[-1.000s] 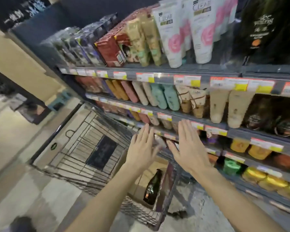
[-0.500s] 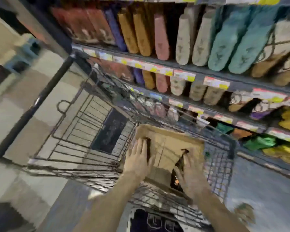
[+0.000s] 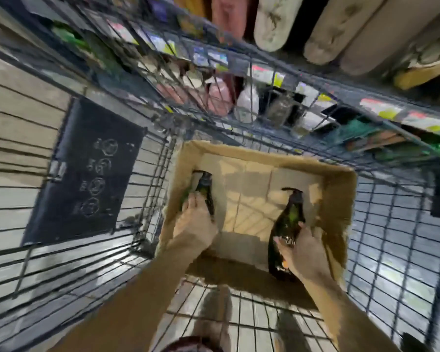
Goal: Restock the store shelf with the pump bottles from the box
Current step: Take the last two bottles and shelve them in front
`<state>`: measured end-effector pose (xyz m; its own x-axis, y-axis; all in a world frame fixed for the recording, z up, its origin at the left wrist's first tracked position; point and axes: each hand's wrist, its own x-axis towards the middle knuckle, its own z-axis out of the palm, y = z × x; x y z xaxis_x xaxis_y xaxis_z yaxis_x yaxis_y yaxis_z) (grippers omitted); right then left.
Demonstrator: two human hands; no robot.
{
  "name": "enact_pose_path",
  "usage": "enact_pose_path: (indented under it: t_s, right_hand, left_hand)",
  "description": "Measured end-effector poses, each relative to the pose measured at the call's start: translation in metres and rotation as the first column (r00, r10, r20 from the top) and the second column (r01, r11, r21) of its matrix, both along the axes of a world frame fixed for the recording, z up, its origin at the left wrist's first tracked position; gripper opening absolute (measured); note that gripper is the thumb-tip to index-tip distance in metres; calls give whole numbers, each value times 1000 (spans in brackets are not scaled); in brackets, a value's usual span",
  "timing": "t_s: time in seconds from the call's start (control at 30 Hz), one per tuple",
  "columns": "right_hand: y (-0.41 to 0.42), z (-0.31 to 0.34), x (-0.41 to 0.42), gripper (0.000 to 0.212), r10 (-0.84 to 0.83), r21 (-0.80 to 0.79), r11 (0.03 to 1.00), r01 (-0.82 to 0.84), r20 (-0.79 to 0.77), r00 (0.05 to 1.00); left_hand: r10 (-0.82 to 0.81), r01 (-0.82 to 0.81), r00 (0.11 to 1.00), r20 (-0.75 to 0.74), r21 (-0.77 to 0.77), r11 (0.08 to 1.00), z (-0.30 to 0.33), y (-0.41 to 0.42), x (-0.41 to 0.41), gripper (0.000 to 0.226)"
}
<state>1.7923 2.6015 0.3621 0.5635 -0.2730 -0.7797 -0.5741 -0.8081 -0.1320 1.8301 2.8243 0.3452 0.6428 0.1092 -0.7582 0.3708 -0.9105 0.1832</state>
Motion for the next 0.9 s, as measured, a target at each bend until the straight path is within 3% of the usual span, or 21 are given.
enact_pose_path:
  t_s: [0.13, 0.23, 0.3, 0.47, 0.53, 0.63, 0.77, 0.9]
  right_hand:
    - [-11, -35, 9, 75, -191, -54, 980, 192, 13, 981]
    - [-16, -47, 12, 64, -289, 70, 952, 296, -100, 952]
    - [-14, -50, 18, 56, -228, 101, 964, 245, -155, 961]
    - [4, -53, 24, 80, 37, 29, 999, -35, -81, 996]
    - [10, -54, 18, 84, -22, 99, 995, 30, -81, 996]
    - [14, -37, 11, 74, -105, 151, 982, 112, -54, 993]
    - [4, 10, 5, 66, -179, 243, 958, 154, 84, 980]
    - [-27, 87, 12, 74, -192, 324, 943, 81, 328, 925]
  left_hand:
    - [66, -61, 996, -63, 71, 996, -32, 9, 14, 84]
    - [-26, 39, 994, -109, 113, 993, -39, 5, 29, 83]
    - [-64, 82, 984, -165, 104, 991, -46, -1, 29, 83]
    - [-33, 43, 983, -178, 52, 998, -52, -23, 11, 85]
    - [-38, 41, 991, -126, 26, 999, -45, -27, 4, 78]
    - [-12, 6, 998, -64, -83, 996, -25, -34, -4, 72]
    - [43, -51, 998, -39, -228, 972, 21, -50, -1, 69]
    - [149, -118, 986, 72, -326, 938, 97, -68, 2, 64]
